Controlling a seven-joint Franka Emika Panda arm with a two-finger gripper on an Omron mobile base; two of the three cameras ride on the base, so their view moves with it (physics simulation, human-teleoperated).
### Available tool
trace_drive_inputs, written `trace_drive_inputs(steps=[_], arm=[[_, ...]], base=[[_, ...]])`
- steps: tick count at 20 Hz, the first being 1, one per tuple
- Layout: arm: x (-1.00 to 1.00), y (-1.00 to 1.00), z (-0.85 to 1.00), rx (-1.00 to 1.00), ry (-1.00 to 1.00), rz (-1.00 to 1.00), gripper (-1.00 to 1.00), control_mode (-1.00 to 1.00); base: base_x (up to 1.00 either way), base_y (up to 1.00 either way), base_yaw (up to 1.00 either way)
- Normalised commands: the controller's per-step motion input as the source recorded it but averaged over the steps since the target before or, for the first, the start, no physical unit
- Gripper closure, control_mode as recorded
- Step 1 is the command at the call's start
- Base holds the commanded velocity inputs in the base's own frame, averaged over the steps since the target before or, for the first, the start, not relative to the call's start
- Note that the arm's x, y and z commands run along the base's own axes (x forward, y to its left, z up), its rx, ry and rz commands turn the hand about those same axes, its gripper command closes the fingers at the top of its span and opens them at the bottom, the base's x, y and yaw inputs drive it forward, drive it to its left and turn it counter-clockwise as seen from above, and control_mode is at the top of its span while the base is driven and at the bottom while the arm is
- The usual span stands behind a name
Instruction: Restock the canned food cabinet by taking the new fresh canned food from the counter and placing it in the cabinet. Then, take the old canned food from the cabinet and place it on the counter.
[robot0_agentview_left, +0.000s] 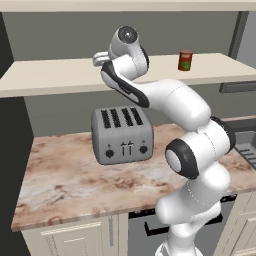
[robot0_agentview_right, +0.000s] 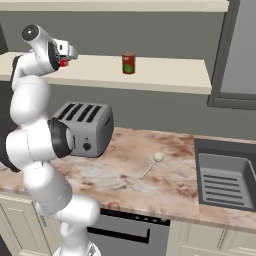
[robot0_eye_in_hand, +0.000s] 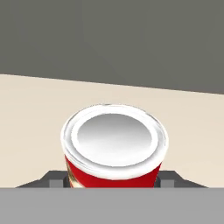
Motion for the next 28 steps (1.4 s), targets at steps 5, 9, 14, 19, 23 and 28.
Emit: trace_drive_inputs(steps=[5,9,14,19,23,28], arm=[[-0.61,0.0,0.03,0.0,-0.01,0.0,1.0,-1.0],[-1.0,-0.02,0.2,0.03,-0.07,0.0,1.0,-1.0],[-1.0,-0.29,0.1,0.05,-0.02,0.02,1.0,-1.0],[-1.0,-0.91,0.0,0.06,0.09,0.1,1.0,-1.0],[-1.0,-1.0,-0.14,0.03,0.19,0.16,1.0,-1.0],[-1.0,-1.0,-0.47,0.02,0.29,0.17,1.0,-1.0]], base=[[0.0,0.0,0.0],[0.0,0.0,0.0],[0.0,0.0,0.0],[0.0,0.0,0.0],[0.0,0.0,0.0],[0.0,0.0,0.0]])
